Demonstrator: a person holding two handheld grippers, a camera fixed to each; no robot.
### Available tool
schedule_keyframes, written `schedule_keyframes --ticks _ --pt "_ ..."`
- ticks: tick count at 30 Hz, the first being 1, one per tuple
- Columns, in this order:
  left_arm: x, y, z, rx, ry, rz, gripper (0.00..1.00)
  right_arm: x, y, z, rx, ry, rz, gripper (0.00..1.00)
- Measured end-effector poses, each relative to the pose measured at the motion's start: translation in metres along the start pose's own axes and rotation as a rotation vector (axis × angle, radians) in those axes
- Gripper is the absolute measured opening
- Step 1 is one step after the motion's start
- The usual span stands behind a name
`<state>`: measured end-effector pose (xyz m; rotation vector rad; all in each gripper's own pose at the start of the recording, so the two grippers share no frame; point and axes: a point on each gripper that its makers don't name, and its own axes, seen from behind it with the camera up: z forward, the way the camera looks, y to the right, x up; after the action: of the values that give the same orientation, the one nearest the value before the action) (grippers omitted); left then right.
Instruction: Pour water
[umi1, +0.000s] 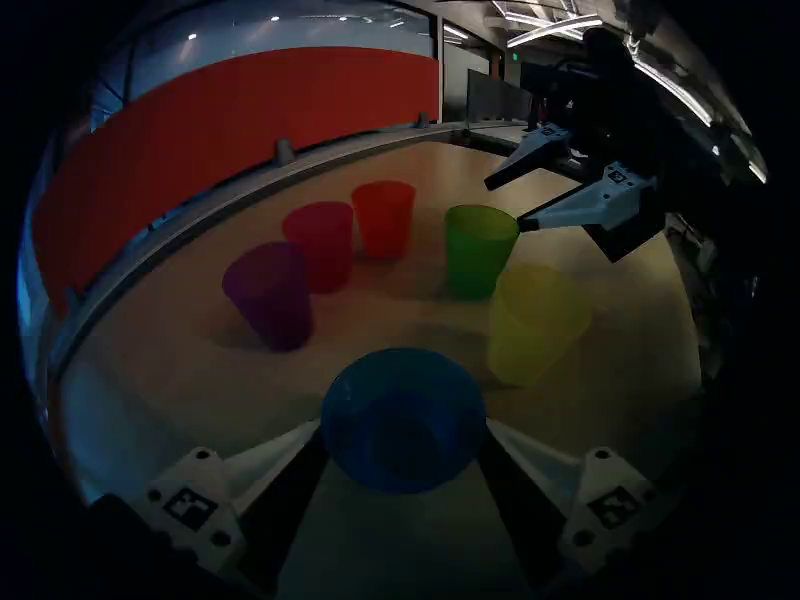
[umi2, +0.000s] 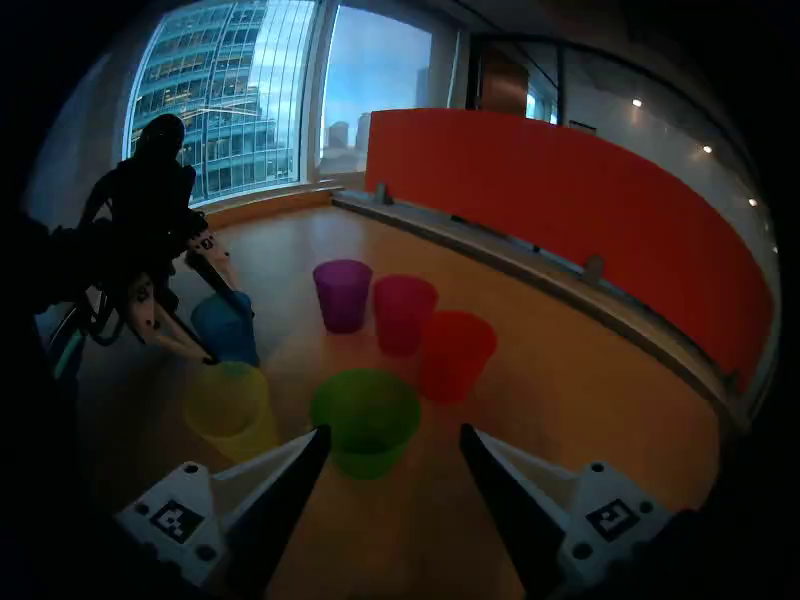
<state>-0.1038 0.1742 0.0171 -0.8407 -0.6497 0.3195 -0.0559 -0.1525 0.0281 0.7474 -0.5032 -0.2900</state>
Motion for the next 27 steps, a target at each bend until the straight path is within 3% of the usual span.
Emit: schedule_keyframes --ticks 9,27 --pt "0.003 0.001 0.001 -0.002 0.014 -0.012 0.86 0.001 -0.003 0.004 0.008 0.001 -0.001 1.00" --pt "0.003 0.001 0.000 -0.005 0.013 -0.011 0.85 0.000 -0.015 0.021 0.038 -0.010 -0.002 1.00"
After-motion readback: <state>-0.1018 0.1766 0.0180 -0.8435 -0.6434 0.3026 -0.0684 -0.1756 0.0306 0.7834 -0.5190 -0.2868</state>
